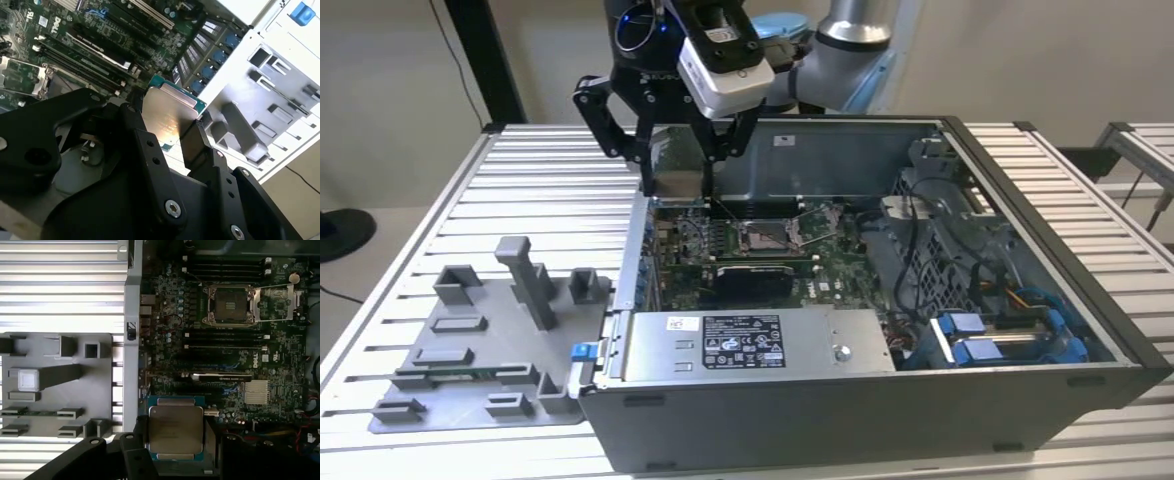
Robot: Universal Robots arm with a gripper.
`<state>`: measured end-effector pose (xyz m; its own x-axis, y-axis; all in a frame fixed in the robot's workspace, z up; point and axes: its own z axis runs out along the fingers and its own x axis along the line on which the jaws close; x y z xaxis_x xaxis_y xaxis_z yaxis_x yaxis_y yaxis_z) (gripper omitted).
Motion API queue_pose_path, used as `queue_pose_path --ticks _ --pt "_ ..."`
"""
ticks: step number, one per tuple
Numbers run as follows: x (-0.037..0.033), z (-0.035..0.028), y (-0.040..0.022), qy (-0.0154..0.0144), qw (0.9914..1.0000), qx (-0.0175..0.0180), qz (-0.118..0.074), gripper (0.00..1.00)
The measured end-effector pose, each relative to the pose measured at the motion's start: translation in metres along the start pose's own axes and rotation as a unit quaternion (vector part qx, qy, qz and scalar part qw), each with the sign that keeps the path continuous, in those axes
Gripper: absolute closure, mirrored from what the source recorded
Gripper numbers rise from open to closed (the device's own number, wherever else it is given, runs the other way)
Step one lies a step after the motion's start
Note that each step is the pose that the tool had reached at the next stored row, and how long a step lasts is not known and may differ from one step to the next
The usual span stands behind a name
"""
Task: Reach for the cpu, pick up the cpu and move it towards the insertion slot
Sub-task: 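Pick up the cpu and move it towards the insertion slot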
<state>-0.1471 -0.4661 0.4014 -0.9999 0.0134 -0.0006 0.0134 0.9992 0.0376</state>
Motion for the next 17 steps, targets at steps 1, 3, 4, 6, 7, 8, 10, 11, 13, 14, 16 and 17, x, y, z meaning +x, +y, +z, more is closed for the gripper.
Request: queue_pose_path --ticks 1,3,4,6,7,8,10,11,13,14,16,17 --pt "-0.0017 0.0000 0.0000 0.0000 1.00000 0.0000 0.000 1.00" --pt "-0.0054 0.0001 0.0001 0.0000 1.00000 0.0000 0.000 1.00" --pt "-0.0071 0.0000 0.0001 0.0000 1.00000 0.0000 0.000 1.00" --pt "-0.0110 0.0001 0.0002 0.0000 1.00000 0.0000 0.000 1.00" --pt "-0.0130 0.0001 0.0002 -0.0001 1.00000 -0.0001 0.000 1.00" --pt "-0.0152 0.0000 0.0002 0.0000 1.00000 0.0000 0.000 1.00" --pt "-0.0195 0.0001 0.0003 0.0000 1.00000 0.0000 0.000 1.00" --pt "-0.0216 0.0000 0.0003 0.0000 1.00000 0.0000 0.000 1.00" --pt "-0.0261 0.0001 0.0003 0.0000 1.00000 0.0000 0.000 1.00" --pt "-0.0280 0.0001 0.0004 0.0000 1.00000 -0.0001 0.000 1.00" --pt "-0.0319 0.0001 0.0004 0.0000 1.00000 0.0000 0.000 1.00" --pt "-0.0339 0.0001 0.0005 0.0000 1.00000 0.0000 0.000 1.00"
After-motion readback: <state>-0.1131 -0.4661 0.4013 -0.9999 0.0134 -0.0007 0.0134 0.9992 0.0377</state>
